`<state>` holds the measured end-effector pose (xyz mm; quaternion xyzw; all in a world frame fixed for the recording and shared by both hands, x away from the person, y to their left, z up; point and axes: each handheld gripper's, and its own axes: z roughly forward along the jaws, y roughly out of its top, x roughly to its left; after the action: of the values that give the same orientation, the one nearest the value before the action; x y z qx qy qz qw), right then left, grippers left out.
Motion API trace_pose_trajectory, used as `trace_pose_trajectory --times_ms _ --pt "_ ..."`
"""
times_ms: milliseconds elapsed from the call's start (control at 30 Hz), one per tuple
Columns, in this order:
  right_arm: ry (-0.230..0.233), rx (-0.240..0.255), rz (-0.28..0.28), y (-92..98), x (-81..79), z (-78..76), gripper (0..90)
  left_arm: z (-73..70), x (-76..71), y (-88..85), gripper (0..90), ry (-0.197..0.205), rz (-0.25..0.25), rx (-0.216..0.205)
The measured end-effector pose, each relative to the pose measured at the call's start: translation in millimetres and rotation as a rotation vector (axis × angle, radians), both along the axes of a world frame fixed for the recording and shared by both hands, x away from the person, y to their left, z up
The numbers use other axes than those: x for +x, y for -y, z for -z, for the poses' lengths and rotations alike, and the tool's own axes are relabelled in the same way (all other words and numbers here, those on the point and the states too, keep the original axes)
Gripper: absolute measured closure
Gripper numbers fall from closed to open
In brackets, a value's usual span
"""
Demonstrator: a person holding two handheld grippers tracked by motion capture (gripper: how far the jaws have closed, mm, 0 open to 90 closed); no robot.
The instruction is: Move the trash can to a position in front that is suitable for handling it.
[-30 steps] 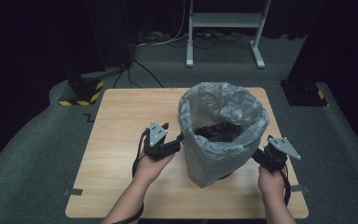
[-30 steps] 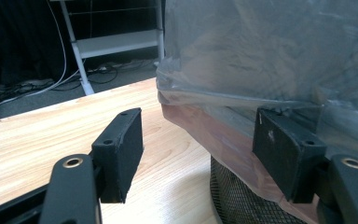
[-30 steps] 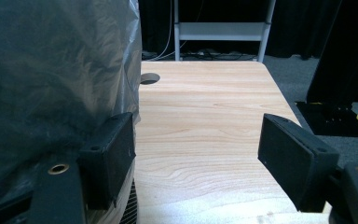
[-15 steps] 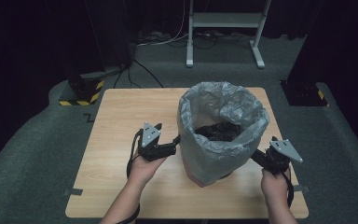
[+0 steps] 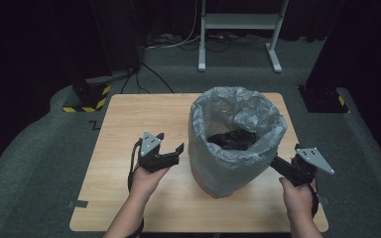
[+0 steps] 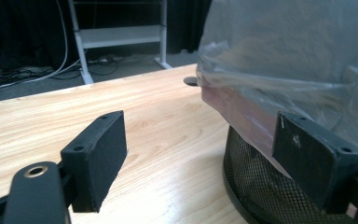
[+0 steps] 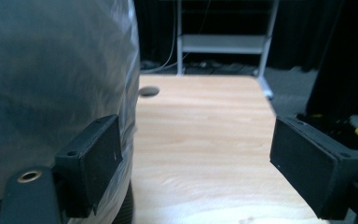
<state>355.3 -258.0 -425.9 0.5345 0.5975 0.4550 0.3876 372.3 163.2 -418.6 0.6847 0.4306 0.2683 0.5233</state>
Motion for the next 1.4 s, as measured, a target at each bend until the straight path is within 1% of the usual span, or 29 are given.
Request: trace_pose_trajectory --times_ms 67,100,133,167,233,267,333,400,433,467,500,533,567,600,633,667,733,767,833,867,967,1000,1067,1100,1133,1167,1233,1300,1400 --pt "0.013 0.004 0.0 0.8 -1.8 -2.2 15.4 -1.3 -1.2 -0.6 15.4 0.004 -0.006 -0.007" --pt "0.042 0.021 -0.013 2.5 -5.5 -7.0 15.3 -4.5 -4.6 -1.5 15.3 0.018 -0.012 -0.008" --pt "0.042 0.021 -0.013 2.5 -5.5 -7.0 15.3 -4.5 -4.6 -1.5 15.3 0.018 -0.012 -0.008" --pt "0.064 0.011 -0.022 3.6 -8.7 -11.0 15.5 -8.9 -8.3 -1.0 15.2 0.04 -0.013 -0.003" --pt "0.079 0.007 -0.023 4.3 -10.3 -13.0 16.7 -11.4 -10.2 -0.4 15.2 0.048 -0.01 -0.004" --pt "0.115 0.014 -0.022 6.4 -13.6 -17.5 17.5 -16.9 -13.6 0.1 15.2 0.073 -0.006 -0.002" --pt "0.126 0.015 -0.02 7.3 -15.1 -20.1 17.5 -19.5 -15.1 0.8 15.1 0.084 -0.005 -0.004" --pt "0.151 0.015 -0.013 7.9 -18.0 -25.2 17.5 -24.1 -17.5 1.6 14.9 0.108 -0.005 -0.01" --pt "0.18 0.016 -0.016 8.5 -21.4 -30.4 17.7 -27.4 -19.1 1.6 14.9 0.132 -0.008 -0.012" --pt "0.18 0.016 -0.016 8.5 -21.4 -30.4 17.7 -27.4 -19.1 1.6 14.9 0.132 -0.008 -0.012" --pt "0.198 0.018 -0.016 8.9 -23.3 -33.4 17.8 -28.6 -19.7 1.4 14.9 0.14 -0.01 -0.016" --pt "0.234 0.023 -0.014 9.7 -27.1 -40.1 17.7 -29.6 -20.2 0.9 14.9 0.147 -0.012 -0.021" --pt "0.249 0.023 -0.018 9.6 -28.7 -43.3 17.7 -31.6 -21.9 -0.6 14.9 0.163 -0.015 -0.029" --pt "0.249 0.023 -0.018 9.6 -28.7 -43.3 17.7 -31.6 -21.9 -0.6 14.9 0.163 -0.015 -0.029" --pt "0.278 0.016 -0.021 8.8 -32.1 -49.1 17.7 -34.0 -24.1 -2.9 14.9 0.186 -0.022 -0.044" --pt "0.292 0.017 -0.023 8.2 -33.8 -51.7 17.3 -35.4 -25.2 -3.8 14.9 0.192 -0.024 -0.058" --pt "0.306 0.02 -0.036 7.8 -35.6 -54.0 15.7 -37.0 -26.4 -4.9 14.9 0.202 -0.031 -0.061" --pt "0.337 0.031 -0.073 7.0 -39.8 -58.4 14.4 -38.8 -28.2 -5.1 14.9 0.214 -0.041 -0.068" --pt "0.351 0.033 -0.079 6.2 -41.7 -60.8 14.2 -43.1 -32.1 -6.5 14.9 0.244 -0.057 -0.077" --pt "0.377 0.038 -0.091 4.6 -44.2 -66.0 14.2 -47.3 -37.0 -7.3 14.9 0.267 -0.059 -0.098" --pt "0.42 0.048 -0.097 2.0 -47.9 -73.1 14.2 -54.9 -45.3 -8.2 14.8 0.304 -0.06 -0.141" --pt "0.42 0.048 -0.097 2.0 -47.9 -73.1 14.2 -54.9 -45.3 -8.2 14.8 0.304 -0.06 -0.141" --pt "0.43 0.049 -0.102 -0.2 -49.6 -77.3 14.2 -60.4 -50.8 -7.5 14.8 0.332 -0.057 -0.165" --pt "0.438 0.048 -0.108 -2.2 -51.0 -80.6 14.3 -65.6 -55.6 -5.5 14.7 0.35 -0.041 -0.184" --pt "0.439 0.052 -0.113 -3.3 -51.8 -82.2 14.4 -65.6 -55.6 -5.5 14.6 0.35 -0.041 -0.184" --pt "0.44 0.053 -0.114 -4.4 -52.3 -83.7 14.5 -70.9 -60.5 -1.5 14.6 0.367 -0.033 -0.18" --pt "0.44 0.057 -0.116 -5.6 -53.0 -85.3 14.6 -73.3 -63.0 1.0 14.6 0.374 -0.029 -0.18" --pt "0.451 0.061 -0.12 -8.8 -55.1 -90.2 15.0 -79.4 -69.5 6.9 14.6 0.396 -0.017 -0.178" --pt "0.454 0.06 -0.123 -12.1 -56.7 -94.1 15.2 -82.2 -73.1 9.9 14.6 0.412 -0.01 -0.181"
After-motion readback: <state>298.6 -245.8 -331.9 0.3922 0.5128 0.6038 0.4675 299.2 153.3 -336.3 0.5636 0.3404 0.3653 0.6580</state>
